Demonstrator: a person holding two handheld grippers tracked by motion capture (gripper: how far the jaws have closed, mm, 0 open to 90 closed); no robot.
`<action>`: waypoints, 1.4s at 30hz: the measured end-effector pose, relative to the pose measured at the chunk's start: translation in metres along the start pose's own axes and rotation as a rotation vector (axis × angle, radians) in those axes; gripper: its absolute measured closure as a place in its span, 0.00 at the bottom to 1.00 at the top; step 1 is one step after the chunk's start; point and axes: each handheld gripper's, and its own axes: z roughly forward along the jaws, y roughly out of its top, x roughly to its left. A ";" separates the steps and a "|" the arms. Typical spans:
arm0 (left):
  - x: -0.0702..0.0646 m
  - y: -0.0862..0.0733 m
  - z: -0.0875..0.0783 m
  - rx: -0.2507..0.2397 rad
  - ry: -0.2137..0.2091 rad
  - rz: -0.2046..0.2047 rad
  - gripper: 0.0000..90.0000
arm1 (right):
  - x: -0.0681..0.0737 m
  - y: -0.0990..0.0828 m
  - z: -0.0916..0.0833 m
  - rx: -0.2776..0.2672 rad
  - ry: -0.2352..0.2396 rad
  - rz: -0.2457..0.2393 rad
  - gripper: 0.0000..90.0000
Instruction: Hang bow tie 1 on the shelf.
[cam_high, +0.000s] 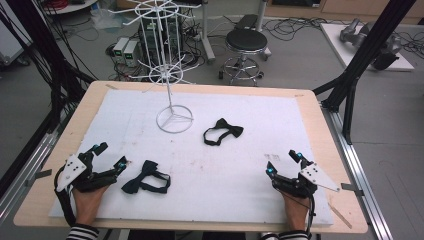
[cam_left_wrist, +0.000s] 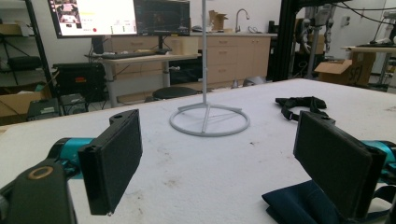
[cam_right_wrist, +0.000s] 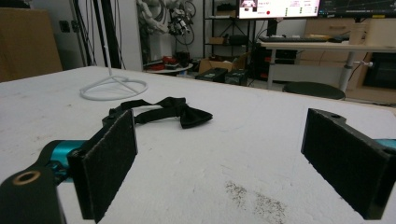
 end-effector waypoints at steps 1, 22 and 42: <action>0.000 0.000 0.000 -0.001 0.002 -0.005 0.18 | 0.000 0.000 0.000 -0.004 0.004 0.003 0.11; 0.004 0.003 0.000 0.044 -0.009 -0.018 0.18 | 0.000 0.000 -0.001 -0.013 0.001 0.006 0.11; 0.001 0.070 0.007 0.275 -0.115 0.106 0.18 | 0.000 0.000 -0.001 -0.010 -0.001 0.010 0.11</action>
